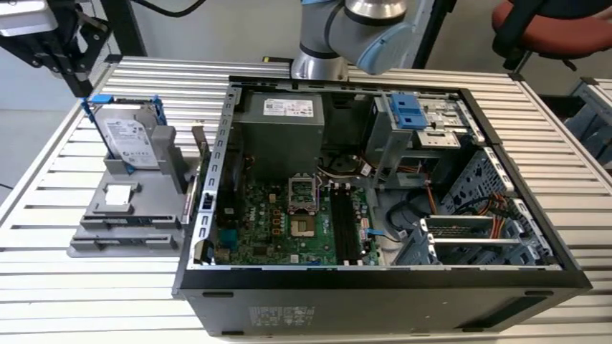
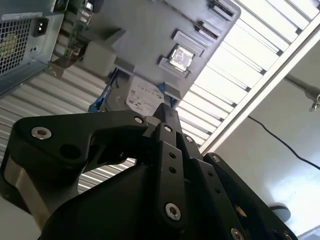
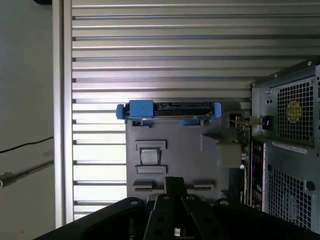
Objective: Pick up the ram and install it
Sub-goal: 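Reach for the ram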
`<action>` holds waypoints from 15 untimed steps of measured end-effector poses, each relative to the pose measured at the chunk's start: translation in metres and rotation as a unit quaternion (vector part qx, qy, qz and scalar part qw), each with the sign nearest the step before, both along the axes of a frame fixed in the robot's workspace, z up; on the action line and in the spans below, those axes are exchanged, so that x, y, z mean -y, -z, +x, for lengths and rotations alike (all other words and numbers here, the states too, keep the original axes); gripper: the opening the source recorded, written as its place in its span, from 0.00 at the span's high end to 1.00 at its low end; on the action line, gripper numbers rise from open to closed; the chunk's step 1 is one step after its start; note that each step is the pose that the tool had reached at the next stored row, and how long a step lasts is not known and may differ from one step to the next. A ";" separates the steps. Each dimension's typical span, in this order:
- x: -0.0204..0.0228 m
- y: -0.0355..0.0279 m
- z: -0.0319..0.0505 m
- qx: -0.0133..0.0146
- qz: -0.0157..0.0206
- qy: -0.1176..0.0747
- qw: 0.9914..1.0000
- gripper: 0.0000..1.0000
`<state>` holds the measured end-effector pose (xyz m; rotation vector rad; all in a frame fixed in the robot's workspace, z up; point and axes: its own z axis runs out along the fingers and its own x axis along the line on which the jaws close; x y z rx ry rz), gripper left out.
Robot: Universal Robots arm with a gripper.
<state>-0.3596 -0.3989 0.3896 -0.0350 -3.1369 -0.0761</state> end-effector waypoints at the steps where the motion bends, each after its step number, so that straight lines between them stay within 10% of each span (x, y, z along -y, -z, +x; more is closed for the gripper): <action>1: 0.0000 0.0000 -0.0047 0.000 0.000 0.000 1.000 1.00; 8: 0.0000 0.0000 -0.0349 0.000 0.000 0.000 1.000 1.00; 15: 0.0062 0.0004 -0.0299 0.000 0.000 -0.002 1.000 1.00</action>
